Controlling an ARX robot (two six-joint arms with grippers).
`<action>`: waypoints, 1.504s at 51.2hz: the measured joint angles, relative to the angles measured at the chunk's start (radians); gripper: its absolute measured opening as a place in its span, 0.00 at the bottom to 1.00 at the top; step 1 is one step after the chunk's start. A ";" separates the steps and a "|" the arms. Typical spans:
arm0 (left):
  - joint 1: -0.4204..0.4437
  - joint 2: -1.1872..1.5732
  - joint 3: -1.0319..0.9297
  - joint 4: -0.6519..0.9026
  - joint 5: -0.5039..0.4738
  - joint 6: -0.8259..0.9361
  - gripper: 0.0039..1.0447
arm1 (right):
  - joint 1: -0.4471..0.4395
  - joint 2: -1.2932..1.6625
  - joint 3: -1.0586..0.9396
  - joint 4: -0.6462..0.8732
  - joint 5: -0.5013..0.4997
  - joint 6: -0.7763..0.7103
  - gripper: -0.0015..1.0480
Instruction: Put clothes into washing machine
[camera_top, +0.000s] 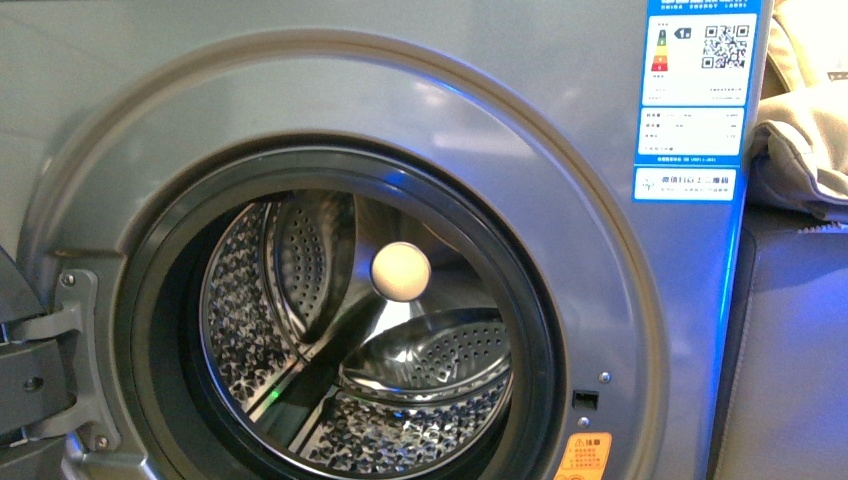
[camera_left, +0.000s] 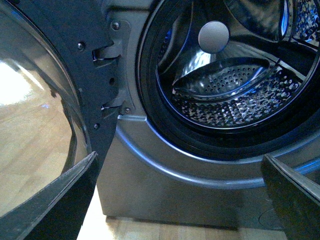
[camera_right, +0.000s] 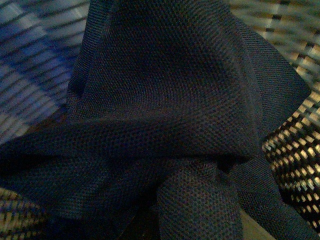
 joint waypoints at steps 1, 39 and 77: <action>0.000 0.000 0.000 0.000 0.000 0.000 0.94 | -0.001 -0.034 -0.016 0.000 -0.009 0.003 0.11; 0.000 0.000 0.000 0.000 0.000 0.000 0.94 | 0.200 -1.071 0.311 -0.490 -0.261 0.242 0.11; 0.000 0.000 0.000 0.000 0.000 0.000 0.94 | 1.102 -0.901 1.203 -1.122 0.172 0.180 0.11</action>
